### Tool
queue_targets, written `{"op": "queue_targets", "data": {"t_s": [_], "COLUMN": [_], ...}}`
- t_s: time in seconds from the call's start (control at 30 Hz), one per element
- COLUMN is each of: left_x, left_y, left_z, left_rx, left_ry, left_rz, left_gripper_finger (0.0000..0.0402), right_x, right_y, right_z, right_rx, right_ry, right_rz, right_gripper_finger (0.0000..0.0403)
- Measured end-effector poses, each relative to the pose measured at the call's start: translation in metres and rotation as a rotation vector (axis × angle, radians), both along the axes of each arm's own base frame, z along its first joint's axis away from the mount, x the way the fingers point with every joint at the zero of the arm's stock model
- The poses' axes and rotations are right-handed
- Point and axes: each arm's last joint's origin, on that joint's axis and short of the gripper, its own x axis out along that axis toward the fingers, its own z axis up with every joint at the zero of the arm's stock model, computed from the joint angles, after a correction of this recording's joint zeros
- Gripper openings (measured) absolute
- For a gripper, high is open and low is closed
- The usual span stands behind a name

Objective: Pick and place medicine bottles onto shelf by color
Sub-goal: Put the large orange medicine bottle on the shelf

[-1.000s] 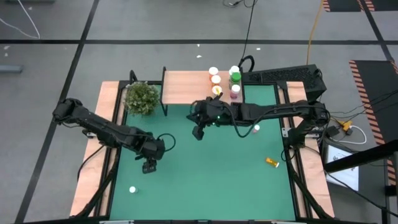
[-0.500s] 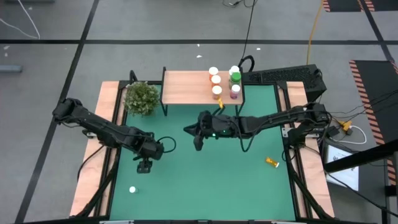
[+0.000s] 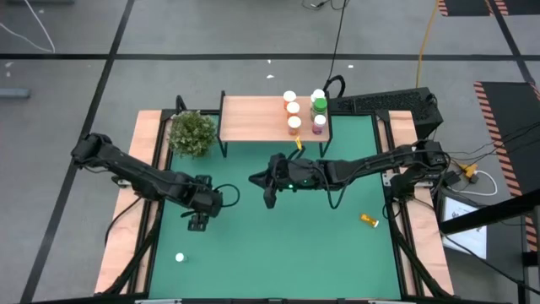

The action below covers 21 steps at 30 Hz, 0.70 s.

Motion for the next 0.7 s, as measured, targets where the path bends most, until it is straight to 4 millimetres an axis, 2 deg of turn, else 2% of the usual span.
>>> {"op": "queue_targets", "data": {"t_s": [0.2, 0.37, 0.47, 0.7], "left_x": [-0.012, -0.018, -0.017, -0.014], "left_y": [0.0, 0.003, 0.004, 0.005], "left_z": [-0.029, -0.041, -0.041, -0.039], "left_rx": [-0.076, -0.068, -0.073, -0.089], "left_ry": [0.071, 0.097, 0.09, 0.082], "left_rz": [0.023, 0.031, 0.049, 0.096], "left_gripper_finger": [0.0373, 0.0383, 0.0364, 0.0288], "right_x": [0.0, 0.0, 0.001, 0.002], "right_y": [0.0, -0.001, -0.006, -0.024], "right_z": [0.0, -0.001, -0.001, 0.0], "right_rx": [-0.011, -0.018, -0.006, 0.018], "right_ry": [0.005, 0.01, 0.012, 0.011], "right_rz": [0.004, 0.024, 0.061, 0.107], "right_gripper_finger": [0.0023, 0.0023, 0.0023, 0.0023]}}
